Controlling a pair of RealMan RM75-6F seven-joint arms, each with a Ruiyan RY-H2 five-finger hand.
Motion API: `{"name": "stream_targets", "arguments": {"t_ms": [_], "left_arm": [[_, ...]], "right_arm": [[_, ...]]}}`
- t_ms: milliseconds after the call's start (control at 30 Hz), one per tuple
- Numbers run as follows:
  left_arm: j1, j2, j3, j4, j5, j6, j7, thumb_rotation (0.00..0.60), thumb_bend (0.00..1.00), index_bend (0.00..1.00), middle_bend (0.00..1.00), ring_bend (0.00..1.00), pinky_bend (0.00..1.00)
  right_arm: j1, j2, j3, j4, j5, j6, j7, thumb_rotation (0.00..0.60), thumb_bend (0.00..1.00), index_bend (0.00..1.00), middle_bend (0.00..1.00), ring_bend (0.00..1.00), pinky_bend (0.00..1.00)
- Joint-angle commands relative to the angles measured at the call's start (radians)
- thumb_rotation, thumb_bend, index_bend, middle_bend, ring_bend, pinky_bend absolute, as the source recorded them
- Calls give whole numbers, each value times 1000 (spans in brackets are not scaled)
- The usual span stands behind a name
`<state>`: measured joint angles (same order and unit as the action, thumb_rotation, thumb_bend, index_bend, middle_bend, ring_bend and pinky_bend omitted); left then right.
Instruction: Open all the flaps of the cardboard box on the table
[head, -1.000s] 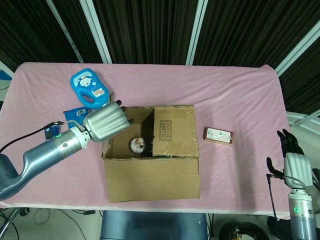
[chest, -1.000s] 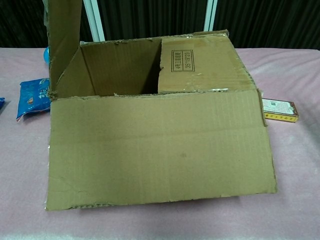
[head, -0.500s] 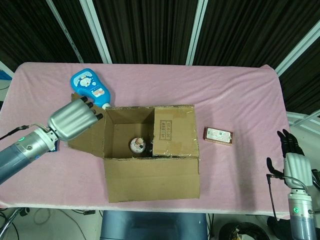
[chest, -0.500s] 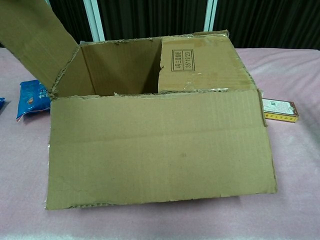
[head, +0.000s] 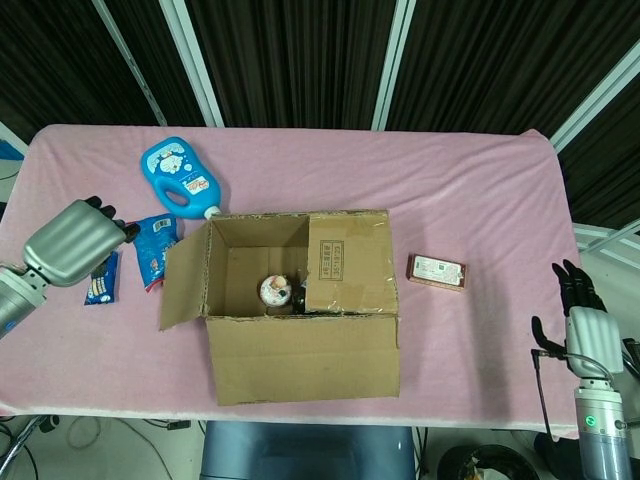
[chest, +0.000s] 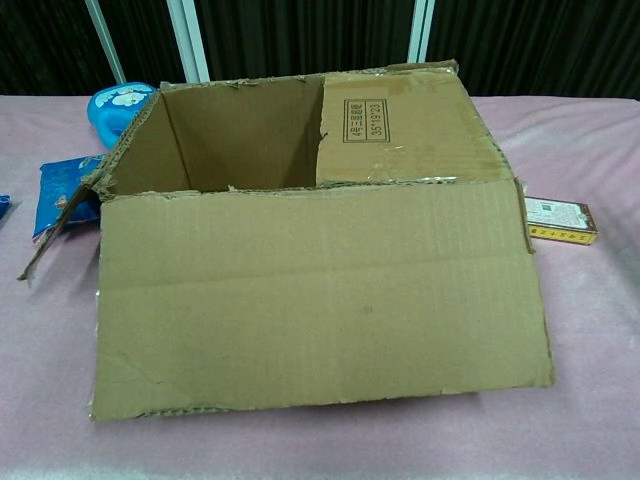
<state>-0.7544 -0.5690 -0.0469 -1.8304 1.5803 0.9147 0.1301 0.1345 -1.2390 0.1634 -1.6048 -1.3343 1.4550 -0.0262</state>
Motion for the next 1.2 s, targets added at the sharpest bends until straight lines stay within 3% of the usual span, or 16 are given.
{"name": "stream_targets", "arguments": {"t_ms": [33, 100, 233, 333, 567, 867, 1067, 1200], "left_arm": [[128, -90, 11, 45, -33, 188, -43, 600, 604, 368, 543, 385, 386], [191, -144, 12, 54, -50, 288, -54, 600, 501, 315, 457, 317, 316], [322, -257, 34, 78, -56, 468, -43, 600, 287, 151, 147, 72, 61], [398, -327, 51, 98, -60, 557, -14, 600, 201, 40, 10, 0, 0], [522, -476, 62, 144, -112, 677, -17, 600, 134, 0, 0, 0, 0], [591, -582, 61, 274, -129, 717, -63, 600, 133, 0, 0, 0, 0], [596, -598, 49, 318, -126, 703, -104, 600, 133, 0, 0, 0, 0], [597, -594, 36, 325, -131, 680, -144, 600, 134, 0, 0, 0, 0]], "right_arm": [[1, 2, -3, -1, -4, -3, -7, 600, 468, 0, 0, 0, 233], [1, 3, -3, -4, -5, -3, -8, 600, 468, 0, 0, 0, 234], [1, 5, -6, -7, -7, -5, -18, 600, 468, 0, 0, 0, 233], [3, 7, -6, -7, -8, -7, -27, 600, 456, 0, 0, 0, 233], [10, 20, -5, -14, -25, -4, -65, 600, 267, 0, 0, 0, 233], [94, 95, 13, -110, -128, -54, -165, 600, 247, 0, 0, 0, 233], [243, 152, 80, -237, -148, -210, -271, 600, 393, 0, 0, 0, 234], [470, 126, 168, -289, -73, -468, -338, 600, 615, 69, 39, 1, 233]]}}
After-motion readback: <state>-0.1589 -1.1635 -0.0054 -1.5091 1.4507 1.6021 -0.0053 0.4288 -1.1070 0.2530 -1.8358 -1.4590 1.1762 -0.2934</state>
